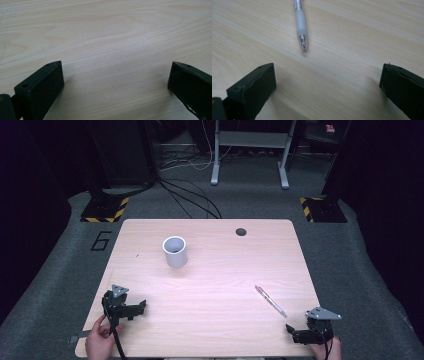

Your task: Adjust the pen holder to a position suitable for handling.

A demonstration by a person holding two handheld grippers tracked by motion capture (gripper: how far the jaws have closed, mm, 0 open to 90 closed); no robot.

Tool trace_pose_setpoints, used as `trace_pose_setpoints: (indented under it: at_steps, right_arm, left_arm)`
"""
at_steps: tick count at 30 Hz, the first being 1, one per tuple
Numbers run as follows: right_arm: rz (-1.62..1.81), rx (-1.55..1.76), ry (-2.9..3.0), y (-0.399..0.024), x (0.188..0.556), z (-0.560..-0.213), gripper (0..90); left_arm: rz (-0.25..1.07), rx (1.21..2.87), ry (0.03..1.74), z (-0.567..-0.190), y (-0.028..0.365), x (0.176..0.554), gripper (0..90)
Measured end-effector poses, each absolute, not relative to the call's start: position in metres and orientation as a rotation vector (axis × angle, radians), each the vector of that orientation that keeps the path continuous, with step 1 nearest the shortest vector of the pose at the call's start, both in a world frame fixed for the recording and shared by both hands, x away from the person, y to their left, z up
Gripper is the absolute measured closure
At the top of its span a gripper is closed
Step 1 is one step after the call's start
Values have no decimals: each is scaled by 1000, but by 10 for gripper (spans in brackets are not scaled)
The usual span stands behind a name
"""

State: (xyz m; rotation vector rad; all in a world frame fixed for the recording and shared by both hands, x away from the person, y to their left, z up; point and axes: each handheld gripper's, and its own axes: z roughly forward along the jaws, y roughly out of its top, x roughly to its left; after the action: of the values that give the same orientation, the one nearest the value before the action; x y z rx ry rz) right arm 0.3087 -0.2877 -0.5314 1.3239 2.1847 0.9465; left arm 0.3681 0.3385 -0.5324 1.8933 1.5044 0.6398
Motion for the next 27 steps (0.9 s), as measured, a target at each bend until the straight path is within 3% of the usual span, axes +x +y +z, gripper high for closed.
trace_pose_setpoints:
  at_steps: [18, 27]
  right_arm:
    - [968, 1338, 2180, -289, 305, -532, 3]
    - [948, 1319, 2193, -290, 307, -531, 1]
  left_arm:
    - [651, 1912, 1486, -532, 338, 366, 3]
    - [571, 1961, 1422, -528, 334, 373, 0]
